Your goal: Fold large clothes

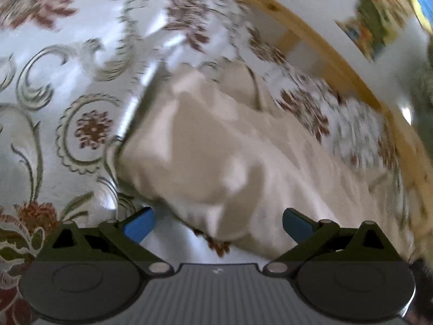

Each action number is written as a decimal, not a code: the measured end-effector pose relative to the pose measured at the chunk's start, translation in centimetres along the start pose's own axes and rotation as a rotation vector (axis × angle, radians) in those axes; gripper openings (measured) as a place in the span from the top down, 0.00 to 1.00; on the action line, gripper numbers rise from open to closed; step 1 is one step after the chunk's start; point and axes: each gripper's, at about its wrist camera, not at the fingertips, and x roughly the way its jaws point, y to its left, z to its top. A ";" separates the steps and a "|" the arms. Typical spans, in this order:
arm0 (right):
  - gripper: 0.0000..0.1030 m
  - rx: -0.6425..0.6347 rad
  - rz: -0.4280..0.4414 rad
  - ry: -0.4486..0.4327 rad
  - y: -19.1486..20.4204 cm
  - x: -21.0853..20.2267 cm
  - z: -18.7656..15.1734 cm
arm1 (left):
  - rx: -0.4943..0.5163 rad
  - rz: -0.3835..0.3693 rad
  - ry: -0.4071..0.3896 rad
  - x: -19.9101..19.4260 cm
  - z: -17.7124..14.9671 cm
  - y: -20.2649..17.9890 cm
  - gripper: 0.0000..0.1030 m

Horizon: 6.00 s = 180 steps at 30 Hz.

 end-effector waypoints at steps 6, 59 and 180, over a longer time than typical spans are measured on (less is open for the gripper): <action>0.58 0.080 -0.061 -0.059 -1.6 0.0 0.5 | -0.111 0.069 -0.047 -0.1 1.3 1.8 0.58; 0.04 -1.120 0.178 -0.241 18.2 5.4 -13.9 | -0.008 -0.034 -0.034 0.2 0.7 0.9 0.06; 0.39 -0.897 0.116 -0.292 6.3 -1.0 4.2 | 0.599 -0.377 0.287 6.7 -5.5 -21.1 0.16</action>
